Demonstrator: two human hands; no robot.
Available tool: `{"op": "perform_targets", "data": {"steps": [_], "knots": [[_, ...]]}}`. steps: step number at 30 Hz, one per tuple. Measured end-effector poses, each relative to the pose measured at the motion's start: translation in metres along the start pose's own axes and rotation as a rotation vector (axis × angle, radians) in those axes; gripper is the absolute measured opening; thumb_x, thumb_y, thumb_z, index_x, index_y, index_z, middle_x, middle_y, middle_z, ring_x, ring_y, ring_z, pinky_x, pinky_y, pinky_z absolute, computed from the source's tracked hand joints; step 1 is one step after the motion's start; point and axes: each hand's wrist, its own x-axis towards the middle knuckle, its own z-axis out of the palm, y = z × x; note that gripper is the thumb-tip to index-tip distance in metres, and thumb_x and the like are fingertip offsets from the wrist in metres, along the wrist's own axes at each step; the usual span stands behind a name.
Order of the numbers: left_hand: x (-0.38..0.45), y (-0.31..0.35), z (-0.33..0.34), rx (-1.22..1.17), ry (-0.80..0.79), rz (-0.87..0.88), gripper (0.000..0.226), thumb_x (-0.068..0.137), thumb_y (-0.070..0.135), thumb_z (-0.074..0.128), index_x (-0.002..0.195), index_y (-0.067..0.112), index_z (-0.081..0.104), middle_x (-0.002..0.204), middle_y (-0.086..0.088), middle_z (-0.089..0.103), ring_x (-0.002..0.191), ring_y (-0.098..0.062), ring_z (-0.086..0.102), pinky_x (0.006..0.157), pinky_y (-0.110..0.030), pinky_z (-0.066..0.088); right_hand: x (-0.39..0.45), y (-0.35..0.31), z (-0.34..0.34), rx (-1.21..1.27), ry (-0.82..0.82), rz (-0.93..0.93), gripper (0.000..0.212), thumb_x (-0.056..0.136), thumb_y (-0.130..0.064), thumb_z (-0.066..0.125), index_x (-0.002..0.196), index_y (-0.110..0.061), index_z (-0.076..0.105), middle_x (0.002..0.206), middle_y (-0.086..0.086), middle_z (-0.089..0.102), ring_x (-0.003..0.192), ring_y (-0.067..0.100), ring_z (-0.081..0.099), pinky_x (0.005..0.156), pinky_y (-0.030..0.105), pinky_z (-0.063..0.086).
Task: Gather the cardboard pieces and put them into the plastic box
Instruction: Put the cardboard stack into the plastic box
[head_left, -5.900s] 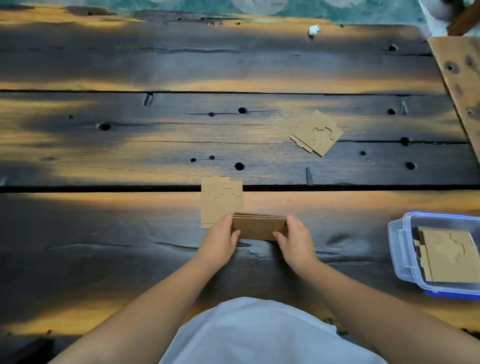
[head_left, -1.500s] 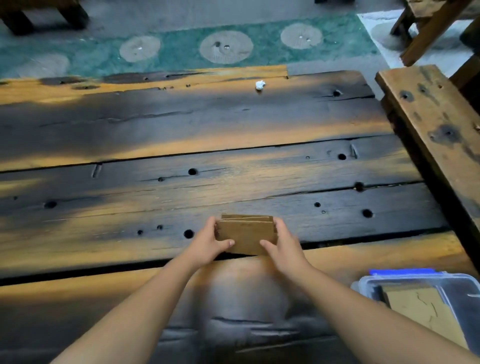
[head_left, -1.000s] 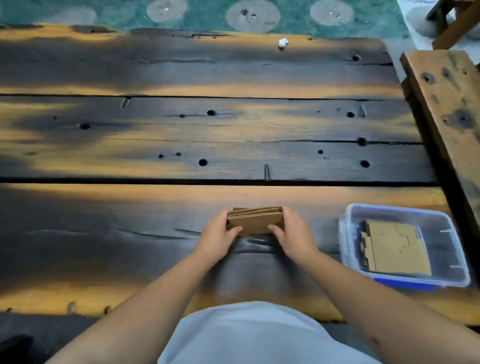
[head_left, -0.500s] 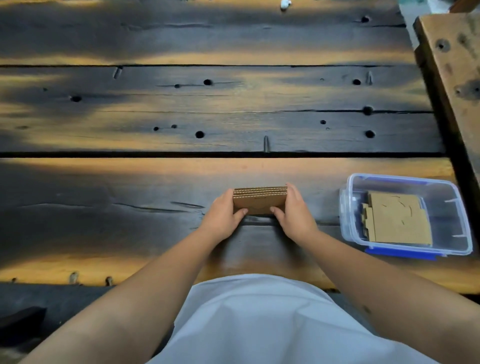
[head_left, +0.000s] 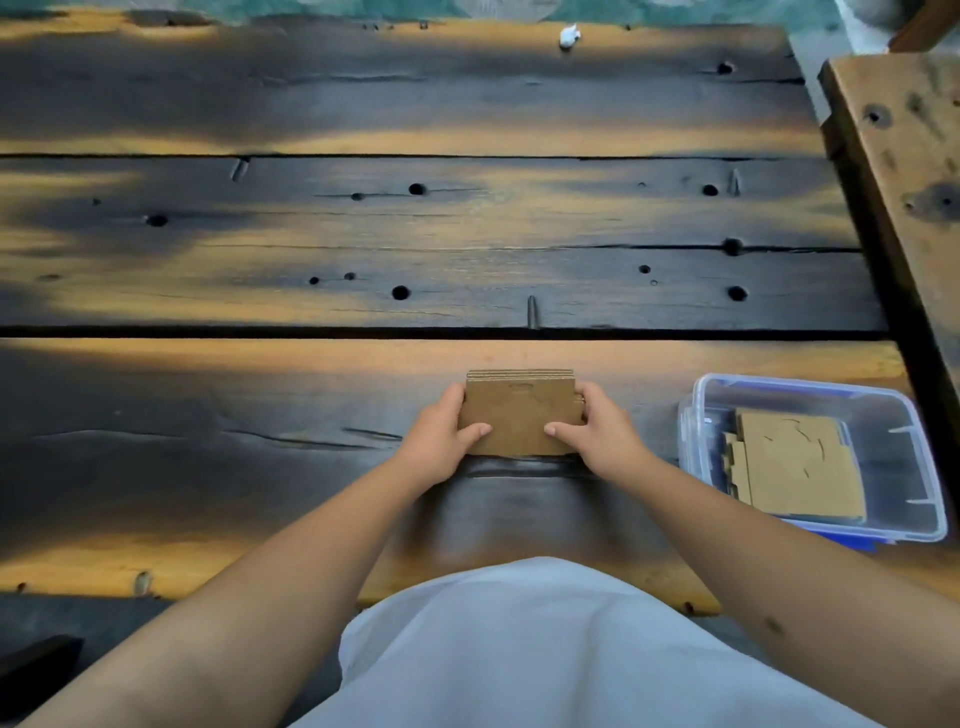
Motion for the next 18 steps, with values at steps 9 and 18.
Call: {"op": "perform_targets", "data": {"steps": [9,18], "knots": [[-0.009,0.028,-0.006,-0.382,0.024,-0.112,0.031,0.089,0.011,0.066,0.114,0.015,0.049,0.116,-0.014,0.065,0.104,-0.024,0.064,0.092,-0.044,0.053,-0.022,-0.023,-0.014,0.322,0.063,0.036,0.024,0.083,-0.010,0.074,0.102,-0.018,0.062,0.104,0.006,0.071,0.092,0.019,0.070,0.076,0.033,0.058],[-0.024,0.051,0.027,-0.431,-0.075,-0.195,0.032,0.088,0.014,0.068,0.115,0.015,0.052,0.111,-0.008,0.066,0.098,-0.023,0.066,0.079,-0.042,0.058,-0.064,-0.006,-0.041,0.296,0.144,0.048,0.031,0.084,-0.010,0.072,0.109,-0.022,0.057,0.112,0.007,0.069,0.098,0.019,0.067,0.089,0.040,0.055]]}}
